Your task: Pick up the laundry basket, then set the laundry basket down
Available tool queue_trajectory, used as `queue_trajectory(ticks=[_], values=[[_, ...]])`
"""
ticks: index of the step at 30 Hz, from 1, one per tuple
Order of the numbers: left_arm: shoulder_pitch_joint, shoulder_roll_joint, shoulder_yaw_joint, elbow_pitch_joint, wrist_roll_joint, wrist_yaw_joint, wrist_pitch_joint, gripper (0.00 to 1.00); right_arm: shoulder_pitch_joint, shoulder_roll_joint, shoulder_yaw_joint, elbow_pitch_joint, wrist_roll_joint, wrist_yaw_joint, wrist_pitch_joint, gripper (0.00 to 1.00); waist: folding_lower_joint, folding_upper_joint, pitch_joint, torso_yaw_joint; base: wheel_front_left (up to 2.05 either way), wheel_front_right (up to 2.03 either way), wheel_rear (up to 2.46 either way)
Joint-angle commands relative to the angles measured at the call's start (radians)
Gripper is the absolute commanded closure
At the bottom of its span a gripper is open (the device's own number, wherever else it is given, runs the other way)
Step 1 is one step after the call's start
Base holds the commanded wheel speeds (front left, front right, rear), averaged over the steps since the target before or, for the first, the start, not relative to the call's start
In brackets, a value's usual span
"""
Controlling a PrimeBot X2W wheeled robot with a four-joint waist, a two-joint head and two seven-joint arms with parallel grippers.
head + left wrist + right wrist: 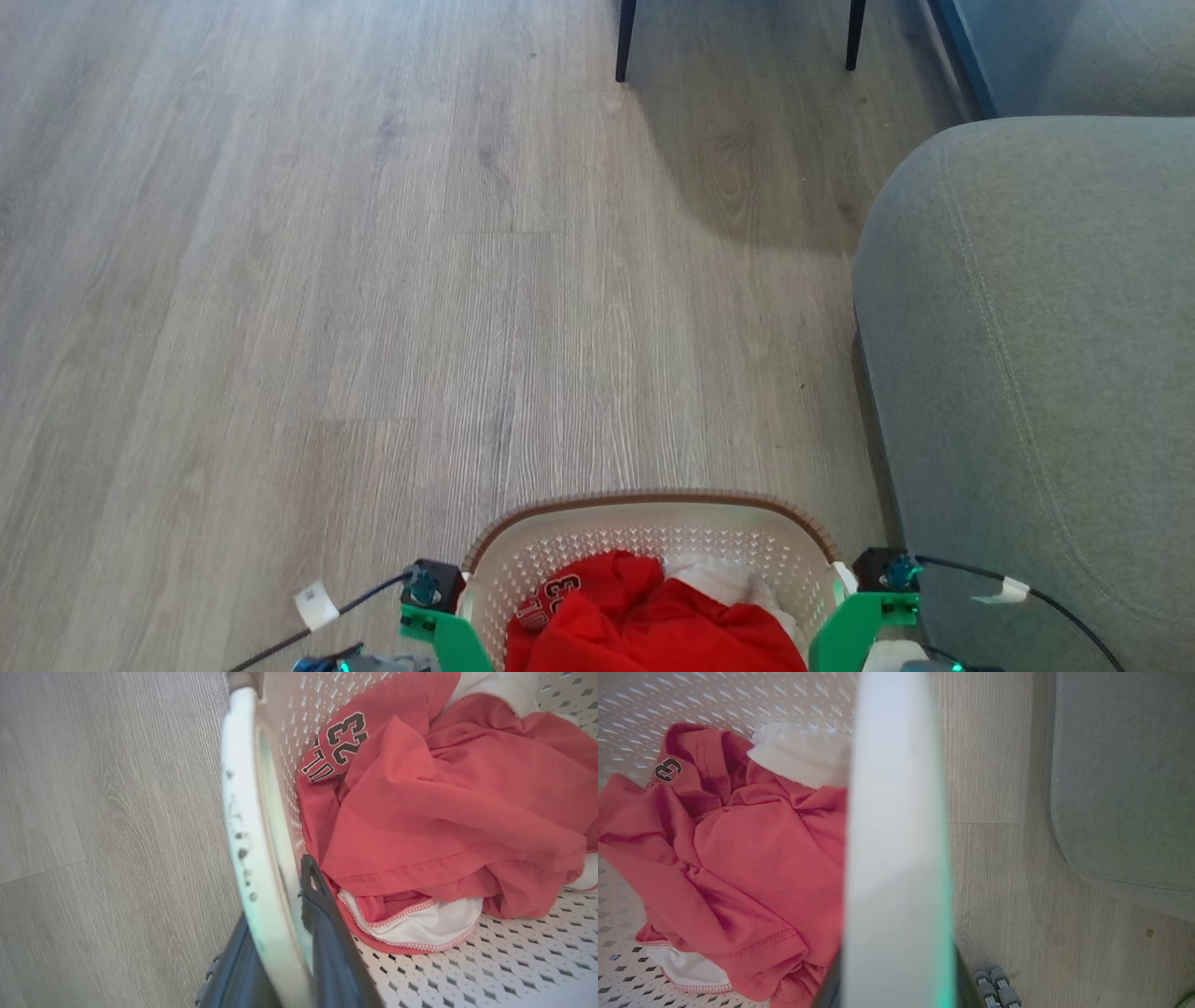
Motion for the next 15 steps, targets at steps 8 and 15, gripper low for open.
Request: queue_trajectory(ticks=[8,15], values=[[-0.029,0.044,0.004,0.011,-0.005,0.011,-0.013,1.0,-0.032,-0.012,0.047,-0.001,0.028,0.003,-0.02,1.0,0.0001,-0.0001,0.011,-0.002,0.0,0.0,0.0],[-0.032,0.044,-0.001,0.012,-0.009,0.013,-0.017,1.0,-0.042,-0.012,0.072,0.005,0.05,0.003,-0.028,1.0,0.0001,-0.0001,0.025,-0.005,0.0,0.0,0.0]])
